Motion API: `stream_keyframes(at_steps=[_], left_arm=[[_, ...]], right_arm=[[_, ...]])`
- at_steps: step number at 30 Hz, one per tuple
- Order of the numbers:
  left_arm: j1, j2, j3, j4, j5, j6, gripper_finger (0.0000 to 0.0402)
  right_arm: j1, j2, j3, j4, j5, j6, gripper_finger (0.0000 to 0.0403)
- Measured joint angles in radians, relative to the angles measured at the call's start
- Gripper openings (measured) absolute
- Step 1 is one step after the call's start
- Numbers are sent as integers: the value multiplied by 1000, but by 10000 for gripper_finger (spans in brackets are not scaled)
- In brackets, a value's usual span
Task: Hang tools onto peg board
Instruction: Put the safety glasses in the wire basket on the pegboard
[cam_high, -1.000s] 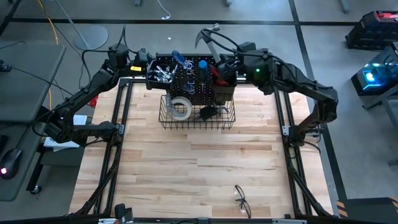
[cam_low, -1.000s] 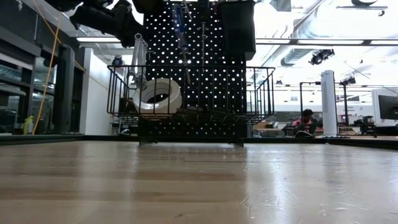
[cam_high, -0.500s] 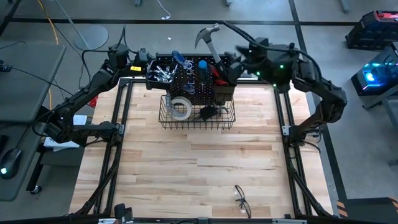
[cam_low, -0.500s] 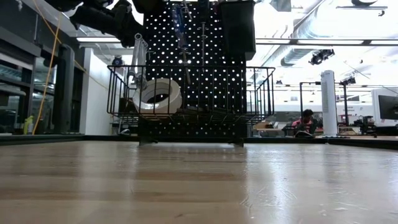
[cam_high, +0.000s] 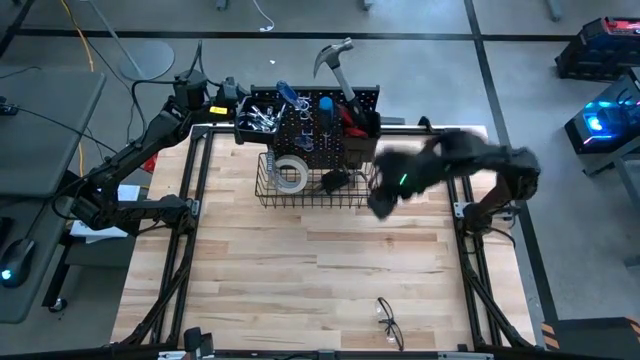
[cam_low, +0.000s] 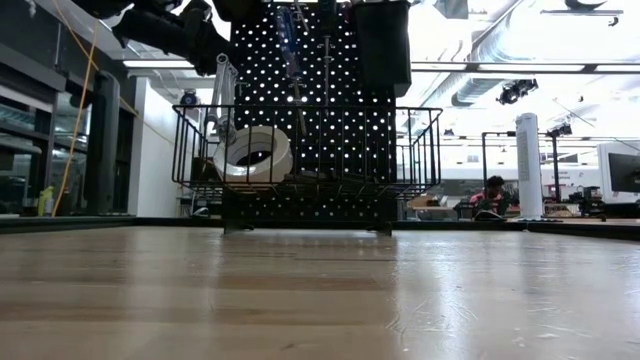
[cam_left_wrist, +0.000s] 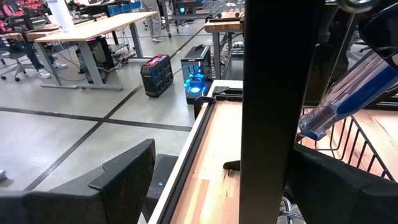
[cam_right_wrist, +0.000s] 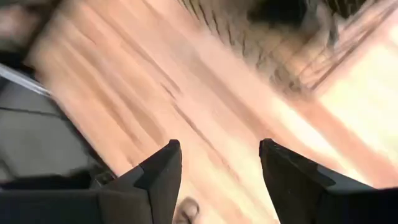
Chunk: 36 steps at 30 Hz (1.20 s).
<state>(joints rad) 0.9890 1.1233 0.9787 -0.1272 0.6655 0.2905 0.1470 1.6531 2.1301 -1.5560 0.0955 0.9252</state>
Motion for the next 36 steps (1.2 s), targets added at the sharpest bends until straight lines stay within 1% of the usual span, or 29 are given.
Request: stream_keyframes(at_steps=[1, 2, 4, 5, 7, 9, 11, 14, 15, 17, 21, 25, 30, 36], left_arm=[[0, 0, 0, 0, 0, 0, 323], [0, 0, 0, 1, 0, 0, 323], [0, 0, 0, 5, 0, 1, 323], [0, 0, 0, 8, 2, 2, 323], [0, 0, 0, 12, 1, 0, 323], [0, 0, 0, 15, 2, 1, 323], [0, 0, 0, 17, 2, 1, 323], [0, 0, 0, 20, 1, 0, 323], [0, 0, 0, 19, 2, 0, 323], [0, 0, 0, 20, 0, -1, 323], [0, 0, 0, 20, 2, -8, 323], [0, 0, 0, 19, 1, -17, 323], [0, 0, 0, 19, 0, -17, 323], [0, 0, 0, 20, -1, -17, 323]], right_arm=[[33, 27, -8, -35, -3, 49, 204], [63, 40, -38, -6, -29, 73, 204], [121, 51, -128, 84, -129, 135, 204], [148, 59, -176, 141, -178, 184, 204], [201, 67, -293, 203, -266, 308, 204], [258, 77, -433, 276, -345, 424, 204], [290, 80, -547, 432, -397, 523, 204], [314, 75, -658, 641, -419, 627, 204], [319, 82, -687, 700, -438, 664, 204], [325, 96, -737, 752, -467, 718, 202], [334, 117, -780, 772, -482, 742, 191], [331, 152, -789, 757, -482, 705, 173], [340, 196, -788, 739, -510, 665, 149], [340, 235, -788, 729, -504, 664, 140]])
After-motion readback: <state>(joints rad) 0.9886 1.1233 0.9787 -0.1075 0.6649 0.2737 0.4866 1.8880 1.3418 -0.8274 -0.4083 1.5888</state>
